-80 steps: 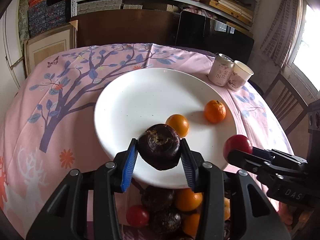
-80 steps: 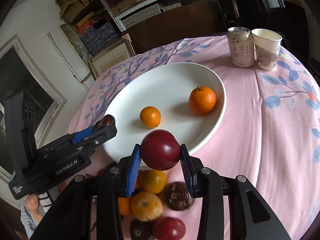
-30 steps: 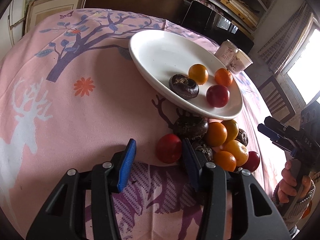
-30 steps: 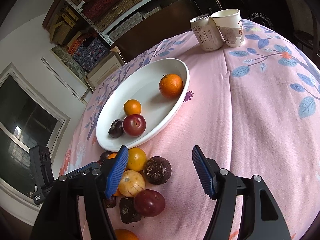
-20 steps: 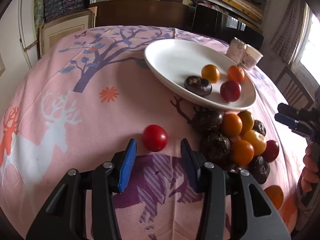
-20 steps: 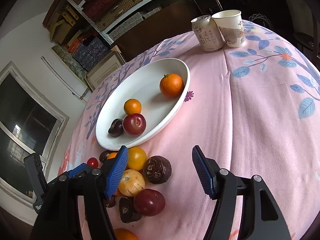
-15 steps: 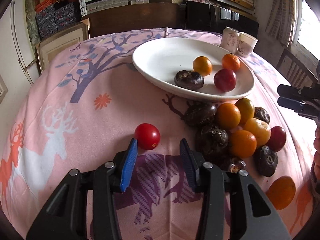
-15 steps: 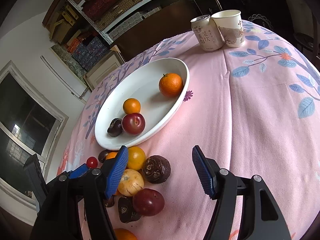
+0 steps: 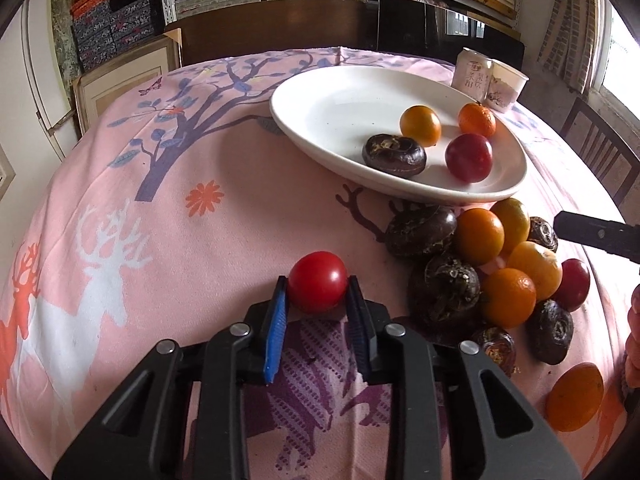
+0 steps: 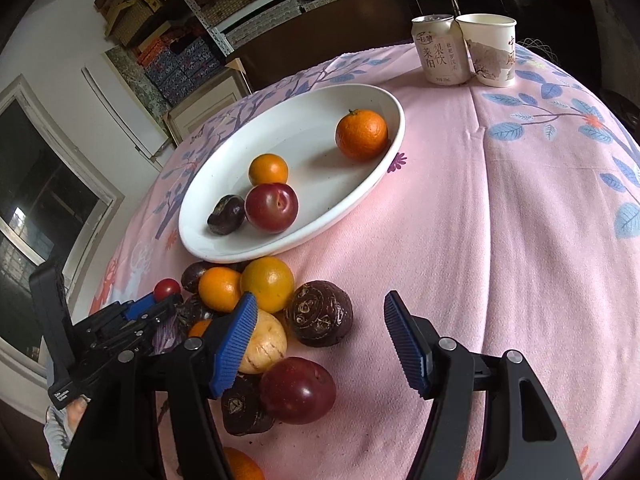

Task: Organize fruits
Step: 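Grasp a red cherry tomato with the left tool while the right tool grasps a dark purple fruit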

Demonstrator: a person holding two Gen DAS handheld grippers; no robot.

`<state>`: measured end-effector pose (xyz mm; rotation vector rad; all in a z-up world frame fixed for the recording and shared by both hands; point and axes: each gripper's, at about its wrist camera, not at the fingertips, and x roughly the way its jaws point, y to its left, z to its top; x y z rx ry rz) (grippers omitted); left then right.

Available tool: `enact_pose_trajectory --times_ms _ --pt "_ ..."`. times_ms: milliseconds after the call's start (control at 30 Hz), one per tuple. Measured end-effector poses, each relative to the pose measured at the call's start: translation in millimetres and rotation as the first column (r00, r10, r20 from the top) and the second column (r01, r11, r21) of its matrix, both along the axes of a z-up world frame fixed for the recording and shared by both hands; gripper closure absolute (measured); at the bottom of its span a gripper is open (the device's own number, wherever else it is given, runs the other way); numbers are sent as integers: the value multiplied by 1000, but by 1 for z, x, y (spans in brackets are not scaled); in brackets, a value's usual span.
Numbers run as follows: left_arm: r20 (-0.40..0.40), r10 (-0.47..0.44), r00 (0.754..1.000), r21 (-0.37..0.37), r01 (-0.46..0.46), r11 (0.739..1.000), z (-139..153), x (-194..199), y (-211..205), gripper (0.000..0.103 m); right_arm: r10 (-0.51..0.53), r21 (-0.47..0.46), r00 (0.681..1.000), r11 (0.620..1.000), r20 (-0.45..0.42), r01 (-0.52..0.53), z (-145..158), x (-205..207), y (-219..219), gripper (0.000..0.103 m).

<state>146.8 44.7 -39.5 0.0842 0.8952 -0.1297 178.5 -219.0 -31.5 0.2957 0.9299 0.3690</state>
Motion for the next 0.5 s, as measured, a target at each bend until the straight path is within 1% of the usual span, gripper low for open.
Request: enact_pose_trajectory --times_ms 33,133,300,500 --pt "1 -2 1000 4 2 1000 0 0 -1 75 8 -18 1000 1000 -5 -8 -2 1 4 52" --pt "-1 -7 1000 2 7 1000 0 0 -3 75 25 -42 1000 999 -19 -26 -8 2 10 63" --pt "-3 -9 1000 4 9 1000 0 0 -5 75 37 -29 999 999 -28 -38 -12 8 12 63" --pt "0 -15 1000 -5 15 1000 0 0 -5 75 46 -91 999 995 10 -45 -9 4 21 64"
